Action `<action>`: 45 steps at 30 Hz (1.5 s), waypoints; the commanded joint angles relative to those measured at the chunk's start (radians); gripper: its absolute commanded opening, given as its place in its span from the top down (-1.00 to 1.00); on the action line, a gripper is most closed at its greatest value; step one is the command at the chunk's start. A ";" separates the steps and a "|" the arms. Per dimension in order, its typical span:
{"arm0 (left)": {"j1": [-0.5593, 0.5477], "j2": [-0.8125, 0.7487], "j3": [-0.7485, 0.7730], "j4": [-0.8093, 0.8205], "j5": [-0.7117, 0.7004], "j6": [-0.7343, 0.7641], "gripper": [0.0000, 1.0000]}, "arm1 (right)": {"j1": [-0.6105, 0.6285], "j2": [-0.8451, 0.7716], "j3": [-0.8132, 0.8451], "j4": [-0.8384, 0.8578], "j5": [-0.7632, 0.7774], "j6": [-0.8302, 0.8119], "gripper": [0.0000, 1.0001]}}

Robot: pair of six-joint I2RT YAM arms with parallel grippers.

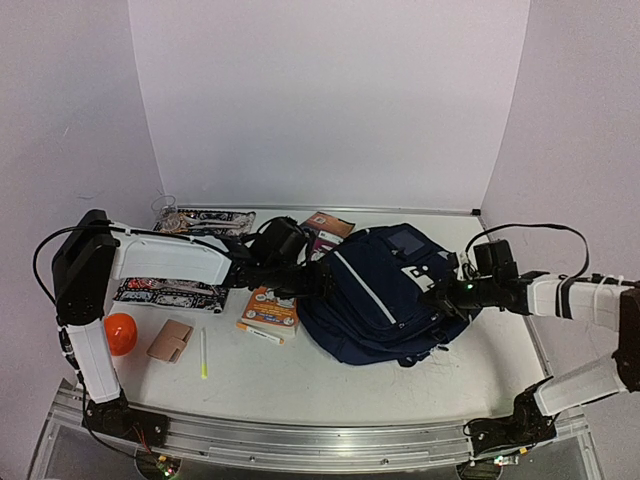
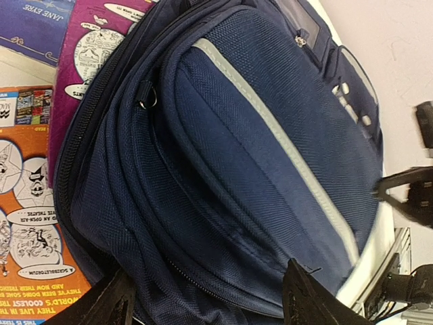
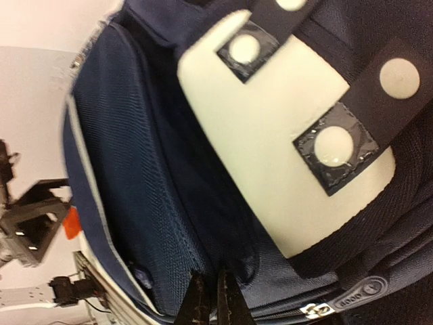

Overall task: Pack the student bag
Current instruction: Pick up the student bag from the center of the board, then pick up the upper front pocket of the student bag.

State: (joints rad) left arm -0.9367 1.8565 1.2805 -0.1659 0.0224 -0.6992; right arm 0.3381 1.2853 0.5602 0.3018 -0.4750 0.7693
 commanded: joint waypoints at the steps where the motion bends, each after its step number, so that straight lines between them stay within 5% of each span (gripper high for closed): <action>1: -0.013 -0.039 0.060 -0.041 -0.027 0.032 -0.53 | 0.022 -0.119 0.024 0.097 -0.046 0.113 1.00; 12: -0.052 -0.134 0.141 -0.205 -0.280 0.032 -0.61 | 0.268 -0.160 0.128 0.023 0.347 0.288 1.00; 23: -0.091 -0.265 0.068 -0.319 -0.425 -0.039 -0.68 | 0.377 -0.166 0.212 -0.009 0.562 0.330 1.00; 33: -0.109 -0.143 0.168 -0.246 -0.186 -0.055 -0.45 | 0.413 -0.143 0.231 -0.009 0.581 0.312 1.00; 38: -0.110 -0.042 0.221 -0.212 -0.146 -0.036 -0.22 | 0.455 -0.170 0.224 -0.010 0.612 0.307 1.00; 45: -0.106 0.091 0.369 -0.202 -0.123 0.042 -0.17 | 0.495 -0.213 0.202 -0.009 0.603 0.308 1.00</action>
State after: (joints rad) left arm -1.0447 1.9017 1.5282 -0.4212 -0.1251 -0.7276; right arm 0.8036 1.1420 0.7078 0.1703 0.1203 1.1000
